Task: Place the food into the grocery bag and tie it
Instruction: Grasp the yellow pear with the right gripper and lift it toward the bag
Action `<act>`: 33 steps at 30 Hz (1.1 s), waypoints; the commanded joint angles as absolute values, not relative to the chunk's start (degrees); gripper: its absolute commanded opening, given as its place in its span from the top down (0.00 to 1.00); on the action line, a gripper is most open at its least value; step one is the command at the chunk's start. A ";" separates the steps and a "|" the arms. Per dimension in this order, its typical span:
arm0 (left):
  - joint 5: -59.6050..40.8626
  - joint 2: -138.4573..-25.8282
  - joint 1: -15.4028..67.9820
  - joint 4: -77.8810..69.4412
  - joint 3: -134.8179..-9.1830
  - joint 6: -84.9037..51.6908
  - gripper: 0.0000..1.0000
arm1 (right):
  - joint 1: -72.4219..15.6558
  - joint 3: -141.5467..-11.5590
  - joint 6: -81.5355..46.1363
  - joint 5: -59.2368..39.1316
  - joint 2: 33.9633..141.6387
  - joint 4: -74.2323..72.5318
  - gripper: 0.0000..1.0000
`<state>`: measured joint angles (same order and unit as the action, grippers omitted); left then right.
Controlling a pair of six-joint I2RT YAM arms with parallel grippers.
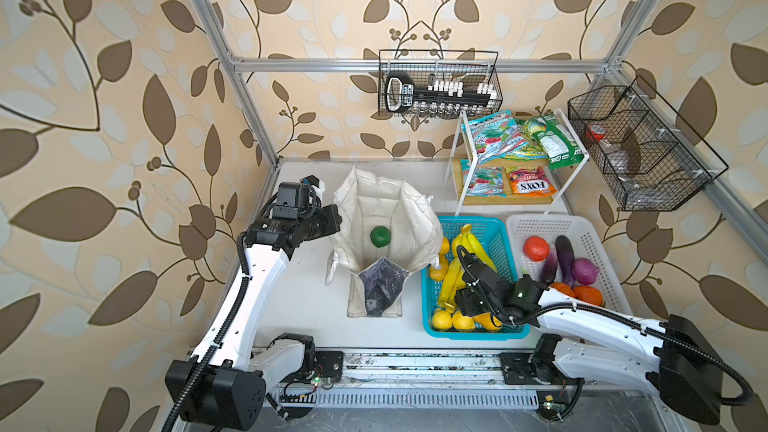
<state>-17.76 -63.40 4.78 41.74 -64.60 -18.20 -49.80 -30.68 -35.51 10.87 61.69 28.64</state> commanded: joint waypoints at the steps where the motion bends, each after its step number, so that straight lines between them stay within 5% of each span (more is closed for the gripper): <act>1: -18.76 -61.67 4.13 39.64 -64.23 -17.71 1.00 | -49.66 -30.00 -35.07 12.92 61.72 28.12 0.42; 15: -18.82 -61.52 4.14 39.73 -64.31 -17.71 1.00 | -49.66 -33.78 -34.11 13.31 54.22 32.32 0.51; 33: -19.56 -61.70 4.14 39.47 -64.26 -17.84 1.00 | -47.37 -56.61 -23.08 16.36 53.15 42.76 0.53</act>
